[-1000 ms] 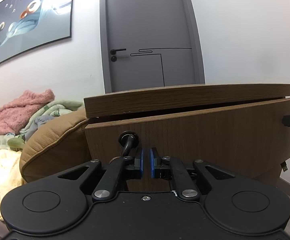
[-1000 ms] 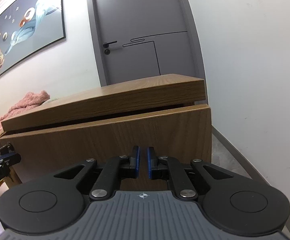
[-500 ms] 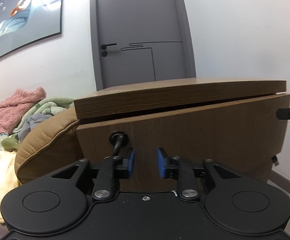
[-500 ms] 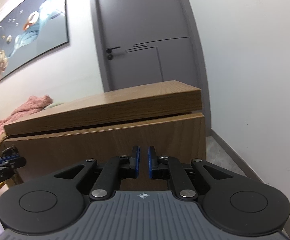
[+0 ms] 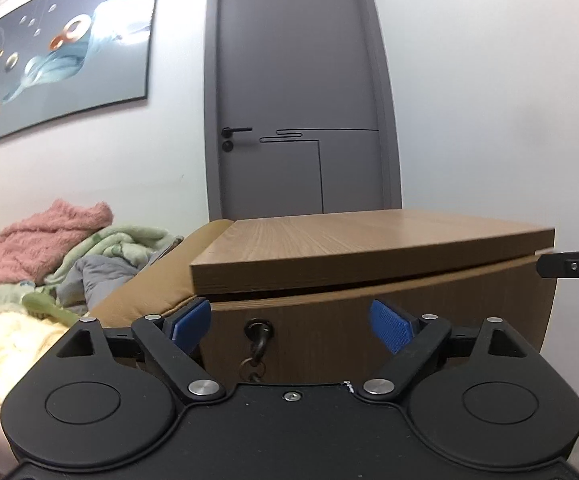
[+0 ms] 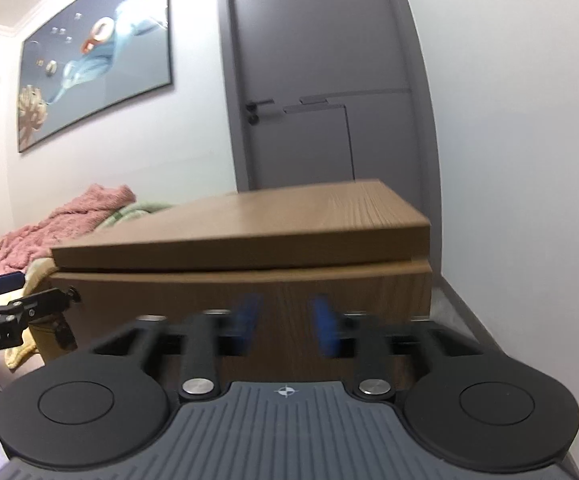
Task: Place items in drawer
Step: 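Back the left tool away from the closed drawer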
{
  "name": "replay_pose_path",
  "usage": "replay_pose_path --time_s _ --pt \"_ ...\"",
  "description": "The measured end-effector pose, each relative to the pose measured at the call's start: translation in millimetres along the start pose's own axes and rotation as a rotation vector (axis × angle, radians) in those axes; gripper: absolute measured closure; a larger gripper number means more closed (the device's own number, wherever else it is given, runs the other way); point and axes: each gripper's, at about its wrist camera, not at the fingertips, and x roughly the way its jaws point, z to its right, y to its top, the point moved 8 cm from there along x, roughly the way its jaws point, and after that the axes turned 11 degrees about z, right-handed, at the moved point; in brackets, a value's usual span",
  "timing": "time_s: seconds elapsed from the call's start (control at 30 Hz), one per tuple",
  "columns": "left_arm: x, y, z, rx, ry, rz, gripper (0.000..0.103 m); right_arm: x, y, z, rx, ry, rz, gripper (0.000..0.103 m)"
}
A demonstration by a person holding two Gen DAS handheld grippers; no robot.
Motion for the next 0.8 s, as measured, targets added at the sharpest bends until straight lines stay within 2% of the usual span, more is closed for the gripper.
replay_pose_path --time_s 0.17,0.27,0.3,0.4,0.5,0.8 --pt "-14.7 12.0 -1.4 0.016 -0.008 0.002 0.007 -4.6 12.3 -6.7 0.019 0.022 0.006 0.041" --pt "-26.9 17.1 -5.1 -0.014 -0.001 0.010 0.002 -8.3 20.2 -10.4 0.004 0.039 0.022 0.041" --pt "-30.7 17.7 -6.1 -0.024 -0.004 0.006 0.001 -11.3 23.2 -12.7 -0.012 0.042 0.038 0.039" --pt "-41.1 18.3 -6.6 -0.041 -0.010 0.001 0.001 -19.1 32.8 -18.1 -0.035 0.052 0.078 0.022" --pt "-50.4 19.4 -6.6 -0.037 -0.004 0.018 0.001 -25.3 37.7 -24.6 -0.012 0.072 0.096 0.014" --pt "-73.0 24.9 -7.8 -0.021 0.005 0.070 0.001 -40.7 31.2 -46.7 0.033 0.075 0.105 0.008"
